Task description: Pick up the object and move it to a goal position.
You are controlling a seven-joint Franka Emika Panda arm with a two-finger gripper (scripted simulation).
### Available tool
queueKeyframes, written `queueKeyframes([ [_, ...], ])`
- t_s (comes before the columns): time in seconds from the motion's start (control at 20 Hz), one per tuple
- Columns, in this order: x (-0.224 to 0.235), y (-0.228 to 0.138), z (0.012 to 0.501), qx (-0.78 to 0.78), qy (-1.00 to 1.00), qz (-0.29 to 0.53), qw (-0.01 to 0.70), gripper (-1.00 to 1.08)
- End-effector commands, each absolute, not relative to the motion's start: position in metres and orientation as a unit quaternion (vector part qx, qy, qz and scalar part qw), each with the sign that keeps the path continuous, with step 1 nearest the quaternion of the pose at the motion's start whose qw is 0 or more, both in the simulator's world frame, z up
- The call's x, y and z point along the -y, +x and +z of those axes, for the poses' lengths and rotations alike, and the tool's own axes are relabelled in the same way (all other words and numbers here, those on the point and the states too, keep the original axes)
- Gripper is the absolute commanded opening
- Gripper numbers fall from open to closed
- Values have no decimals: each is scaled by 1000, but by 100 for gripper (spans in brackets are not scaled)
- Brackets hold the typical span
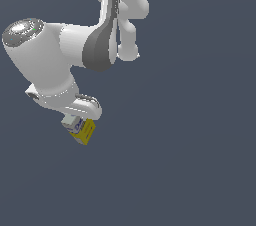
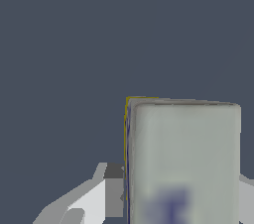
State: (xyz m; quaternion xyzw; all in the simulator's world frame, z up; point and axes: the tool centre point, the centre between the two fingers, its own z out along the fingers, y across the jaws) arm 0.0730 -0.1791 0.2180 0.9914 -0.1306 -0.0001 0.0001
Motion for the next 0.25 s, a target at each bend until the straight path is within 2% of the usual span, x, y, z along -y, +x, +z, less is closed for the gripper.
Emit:
queueKeyframes([
  [0.0, 183, 76, 219, 130, 991, 0, 0, -100],
  [0.2, 184, 77, 220, 130, 991, 0, 0, -100],
])
